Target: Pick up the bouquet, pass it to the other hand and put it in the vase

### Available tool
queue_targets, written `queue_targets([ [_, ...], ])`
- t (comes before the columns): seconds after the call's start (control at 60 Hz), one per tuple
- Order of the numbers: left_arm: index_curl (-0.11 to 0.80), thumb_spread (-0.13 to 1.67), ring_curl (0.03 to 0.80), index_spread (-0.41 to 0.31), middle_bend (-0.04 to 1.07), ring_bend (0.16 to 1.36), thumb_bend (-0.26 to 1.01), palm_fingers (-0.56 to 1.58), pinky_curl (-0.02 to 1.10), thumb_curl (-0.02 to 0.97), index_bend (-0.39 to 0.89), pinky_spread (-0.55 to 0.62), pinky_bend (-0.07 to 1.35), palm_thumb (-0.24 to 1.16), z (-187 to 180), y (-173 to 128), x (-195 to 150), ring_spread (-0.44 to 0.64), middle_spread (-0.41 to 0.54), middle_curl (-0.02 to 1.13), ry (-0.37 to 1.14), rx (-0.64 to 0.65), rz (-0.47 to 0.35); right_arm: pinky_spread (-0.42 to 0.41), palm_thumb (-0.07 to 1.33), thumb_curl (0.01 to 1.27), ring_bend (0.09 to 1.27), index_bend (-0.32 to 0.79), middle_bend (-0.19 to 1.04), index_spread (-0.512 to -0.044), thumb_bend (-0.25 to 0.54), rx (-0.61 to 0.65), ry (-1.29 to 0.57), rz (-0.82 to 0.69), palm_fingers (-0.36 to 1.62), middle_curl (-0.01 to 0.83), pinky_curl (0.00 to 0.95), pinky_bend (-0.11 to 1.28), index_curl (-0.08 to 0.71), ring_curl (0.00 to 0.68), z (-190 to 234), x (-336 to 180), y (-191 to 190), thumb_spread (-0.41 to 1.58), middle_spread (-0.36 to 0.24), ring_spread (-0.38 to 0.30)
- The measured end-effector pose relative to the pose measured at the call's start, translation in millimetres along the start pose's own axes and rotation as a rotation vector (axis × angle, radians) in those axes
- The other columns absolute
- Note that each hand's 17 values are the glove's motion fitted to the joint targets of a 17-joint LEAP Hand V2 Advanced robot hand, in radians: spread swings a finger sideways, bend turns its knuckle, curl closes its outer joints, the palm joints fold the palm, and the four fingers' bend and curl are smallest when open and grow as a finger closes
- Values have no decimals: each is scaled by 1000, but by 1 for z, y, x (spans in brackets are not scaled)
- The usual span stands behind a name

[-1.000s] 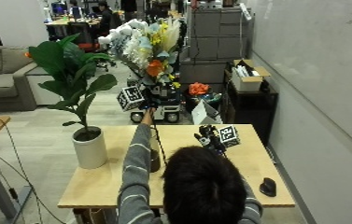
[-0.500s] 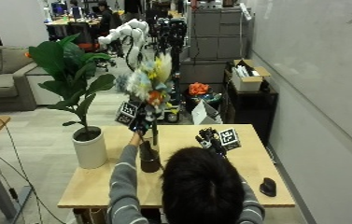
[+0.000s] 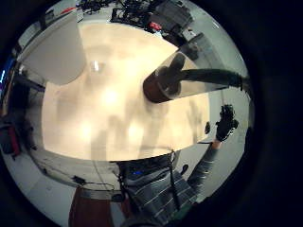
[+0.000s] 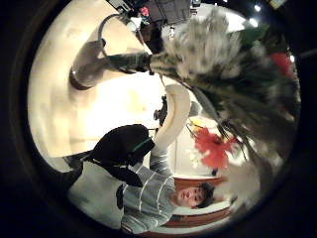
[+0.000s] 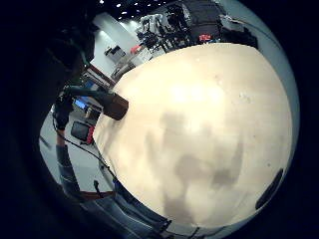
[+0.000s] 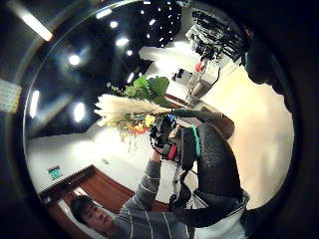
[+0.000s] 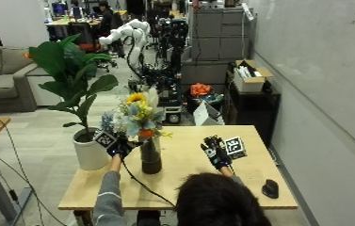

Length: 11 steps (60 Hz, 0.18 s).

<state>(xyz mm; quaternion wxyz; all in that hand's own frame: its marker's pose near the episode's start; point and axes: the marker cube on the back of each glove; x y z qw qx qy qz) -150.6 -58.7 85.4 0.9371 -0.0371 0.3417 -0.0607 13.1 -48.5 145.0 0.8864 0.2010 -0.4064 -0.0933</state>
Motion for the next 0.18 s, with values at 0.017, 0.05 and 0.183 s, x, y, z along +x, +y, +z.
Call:
queue_targets([
  [0.017, 116, 799, 258, 217, 143, 506, -39, -271, 301, 351, 52, 507, 370, 287, 0, -3, -1, 525, 486, 221, -8, 11, 41, -29, 640, 405, 333, 149, 186, -190, -16, 3, 28, 12, 940, 453, 342, 189, 357, 411, -2, 0, 2, 1175, -62, -122],
  [0.05, 108, 794, 257, 218, 143, 502, -39, -268, 300, 351, 53, 512, 367, 285, 0, -3, -2, 532, 490, 215, -22, 10, 66, -29, 643, 405, 333, 149, 186, -189, -15, 8, 57, 13, 940, 453, 342, 189, 358, 412, -5, -4, 5, 1178, -62, -122],
  [0.183, 77, 790, 250, 220, 143, 490, -37, -264, 299, 347, 58, 518, 357, 280, 6, -17, -19, 550, 501, 196, -31, -21, 23, -29, 645, 404, 331, 149, 184, -189, -17, -15, -59, -42, 938, 448, 344, 189, 360, 416, -4, -22, 8, 1182, -62, -122],
])
